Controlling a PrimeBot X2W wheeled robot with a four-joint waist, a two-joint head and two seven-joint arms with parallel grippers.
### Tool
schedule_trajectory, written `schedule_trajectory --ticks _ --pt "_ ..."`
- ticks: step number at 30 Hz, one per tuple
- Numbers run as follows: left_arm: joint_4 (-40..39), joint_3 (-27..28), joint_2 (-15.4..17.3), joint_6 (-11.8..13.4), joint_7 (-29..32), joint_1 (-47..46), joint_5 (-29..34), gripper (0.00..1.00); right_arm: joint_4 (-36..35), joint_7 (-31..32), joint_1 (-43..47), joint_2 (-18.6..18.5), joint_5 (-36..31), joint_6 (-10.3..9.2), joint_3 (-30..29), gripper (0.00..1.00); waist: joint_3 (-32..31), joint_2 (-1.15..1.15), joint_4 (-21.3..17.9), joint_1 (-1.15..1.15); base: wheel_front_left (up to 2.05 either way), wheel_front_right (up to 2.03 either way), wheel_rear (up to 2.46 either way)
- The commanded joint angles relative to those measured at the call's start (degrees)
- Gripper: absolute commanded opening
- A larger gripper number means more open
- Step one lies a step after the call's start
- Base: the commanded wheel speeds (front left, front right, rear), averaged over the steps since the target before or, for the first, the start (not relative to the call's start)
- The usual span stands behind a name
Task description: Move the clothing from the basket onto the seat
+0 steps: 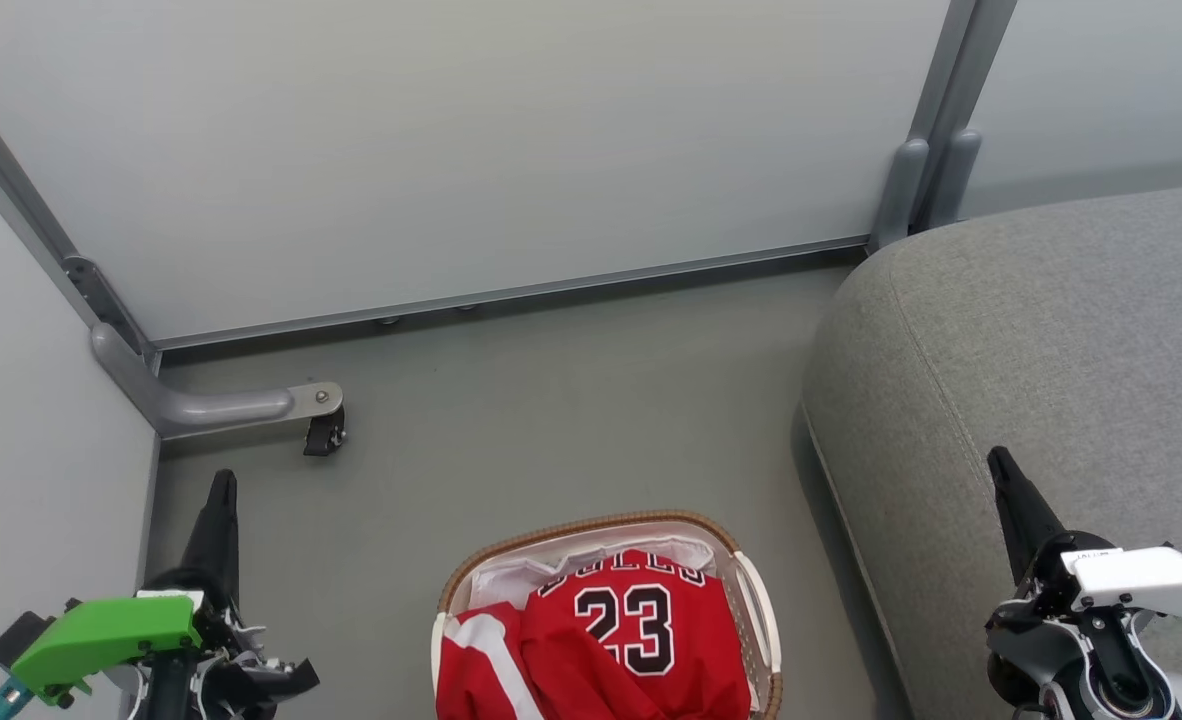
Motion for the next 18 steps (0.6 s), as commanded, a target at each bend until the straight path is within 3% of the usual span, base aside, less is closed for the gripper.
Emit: schedule_trajectory --ticks 1,18 --pt "0.2 0.0 -0.1 0.0 0.0 0.1 0.0 1.00 0.2 0.0 0.0 0.1 0.0 0.00 0.0 1.00 0.0 0.00 0.0 0.00 0.00 0.00 0.00" --pt "1.1 -4.0 -0.3 0.0 -4.0 2.2 2.9 1.00 2.4 -4.0 1.8 0.4 -4.0 0.00 1.0 1.00 -0.2 0.00 0.0 0.00 0.00 0.00 0.00"
